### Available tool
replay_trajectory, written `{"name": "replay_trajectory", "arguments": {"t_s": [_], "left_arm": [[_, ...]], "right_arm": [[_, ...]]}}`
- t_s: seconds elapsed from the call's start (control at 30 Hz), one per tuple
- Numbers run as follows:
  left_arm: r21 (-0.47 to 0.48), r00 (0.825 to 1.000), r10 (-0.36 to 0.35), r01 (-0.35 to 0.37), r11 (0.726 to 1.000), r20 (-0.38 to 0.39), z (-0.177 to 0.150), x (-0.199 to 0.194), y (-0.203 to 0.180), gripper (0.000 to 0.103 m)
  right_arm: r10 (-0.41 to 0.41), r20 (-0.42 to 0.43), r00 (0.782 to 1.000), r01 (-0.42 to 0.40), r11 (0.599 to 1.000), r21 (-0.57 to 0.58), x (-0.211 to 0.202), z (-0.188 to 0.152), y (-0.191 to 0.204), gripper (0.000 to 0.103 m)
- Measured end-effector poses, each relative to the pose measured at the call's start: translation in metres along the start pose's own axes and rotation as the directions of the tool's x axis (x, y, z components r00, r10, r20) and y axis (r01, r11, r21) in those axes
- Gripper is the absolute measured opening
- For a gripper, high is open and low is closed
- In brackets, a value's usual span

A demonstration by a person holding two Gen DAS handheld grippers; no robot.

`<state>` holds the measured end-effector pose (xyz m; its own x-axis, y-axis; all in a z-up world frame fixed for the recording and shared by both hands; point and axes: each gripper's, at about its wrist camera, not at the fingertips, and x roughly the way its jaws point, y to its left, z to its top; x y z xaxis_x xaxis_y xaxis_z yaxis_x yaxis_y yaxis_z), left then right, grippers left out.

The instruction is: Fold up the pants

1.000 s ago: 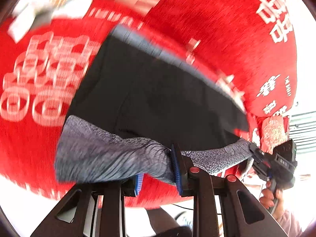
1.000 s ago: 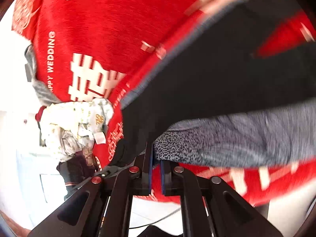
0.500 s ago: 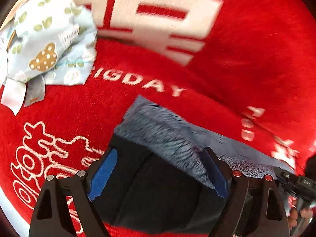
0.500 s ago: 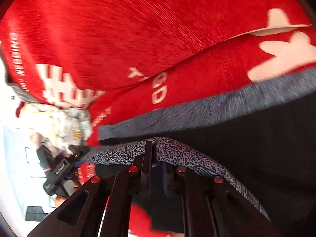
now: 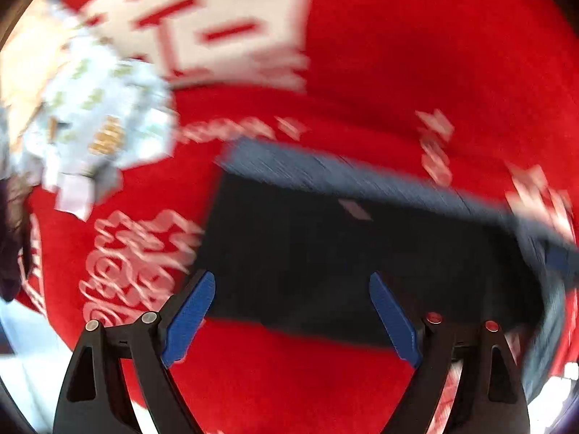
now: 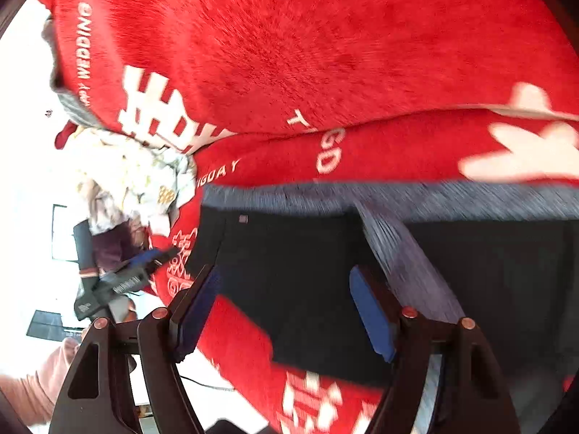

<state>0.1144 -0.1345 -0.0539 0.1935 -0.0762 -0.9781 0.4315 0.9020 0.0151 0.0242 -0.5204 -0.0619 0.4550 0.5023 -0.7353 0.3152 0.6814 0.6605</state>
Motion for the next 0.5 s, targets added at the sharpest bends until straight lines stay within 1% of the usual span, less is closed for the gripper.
{"name": "replay_trajectory", "arguments": {"t_s": [0.03, 0.07, 0.1, 0.17, 0.2, 0.23, 0.3, 0.33, 0.37, 0.4, 0.43, 0.47, 0.5], "left_arm": [[0.023, 0.999, -0.028, 0.029, 0.999, -0.022, -0.01, 0.001, -0.016, 0.088], [0.038, 0.997, -0.064, 0.066, 0.997, -0.045, -0.02, 0.002, -0.032, 0.088], [0.054, 0.992, -0.108, 0.112, 0.992, -0.071, -0.03, 0.004, -0.051, 0.088], [0.075, 0.982, -0.161, 0.168, 0.983, -0.098, -0.041, 0.005, -0.084, 0.088], [0.091, 0.977, -0.182, 0.192, 0.977, -0.11, -0.044, 0.001, -0.1, 0.088], [0.112, 0.971, -0.204, 0.218, 0.969, -0.121, -0.05, 0.001, -0.117, 0.088], [0.156, 0.96, -0.242, 0.263, 0.952, -0.138, -0.057, -0.001, -0.147, 0.088], [0.188, 0.953, -0.265, 0.29, 0.938, -0.15, -0.06, -0.001, -0.163, 0.088], [0.227, 0.947, -0.279, 0.31, 0.923, -0.157, -0.064, -0.002, -0.178, 0.088], [0.265, 0.944, -0.286, 0.321, 0.909, -0.163, -0.066, -0.003, -0.191, 0.088], [0.289, 0.941, -0.292, 0.331, 0.898, -0.172, -0.066, -0.002, -0.198, 0.088], [0.311, 0.935, -0.302, 0.348, 0.884, -0.189, -0.068, -0.003, -0.208, 0.088], [0.32, 0.93, -0.31, 0.36, 0.876, -0.198, -0.07, -0.004, -0.213, 0.088]], "right_arm": [[-0.008, 0.007, 1.0, 0.008, 1.0, 0.012, -0.012, -0.01, -0.005, 0.078], [-0.033, 0.018, 0.999, 0.032, 0.999, 0.042, -0.029, -0.027, -0.016, 0.078], [-0.054, 0.03, 0.998, 0.051, 0.996, 0.069, -0.041, -0.037, -0.025, 0.078], [-0.097, 0.068, 0.993, 0.087, 0.986, 0.142, -0.066, -0.059, -0.044, 0.078], [-0.127, 0.097, 0.987, 0.103, 0.971, 0.217, -0.085, -0.08, -0.062, 0.078], [-0.141, 0.113, 0.984, 0.108, 0.961, 0.256, -0.093, -0.089, -0.069, 0.078], [-0.186, 0.165, 0.969, 0.11, 0.916, 0.387, -0.122, -0.131, -0.094, 0.078], [-0.197, 0.177, 0.964, 0.107, 0.901, 0.421, -0.129, -0.141, -0.1, 0.078], [-0.215, 0.194, 0.957, 0.103, 0.878, 0.467, -0.139, -0.16, -0.107, 0.078], [-0.248, 0.214, 0.945, 0.104, 0.846, 0.523, -0.152, -0.188, -0.113, 0.078], [-0.261, 0.22, 0.94, 0.102, 0.83, 0.549, -0.156, -0.2, -0.116, 0.078], [-0.279, 0.229, 0.932, 0.091, 0.796, 0.599, -0.164, -0.227, -0.121, 0.078], [-0.283, 0.232, 0.931, 0.081, 0.777, 0.624, -0.168, -0.242, -0.126, 0.078]]}}
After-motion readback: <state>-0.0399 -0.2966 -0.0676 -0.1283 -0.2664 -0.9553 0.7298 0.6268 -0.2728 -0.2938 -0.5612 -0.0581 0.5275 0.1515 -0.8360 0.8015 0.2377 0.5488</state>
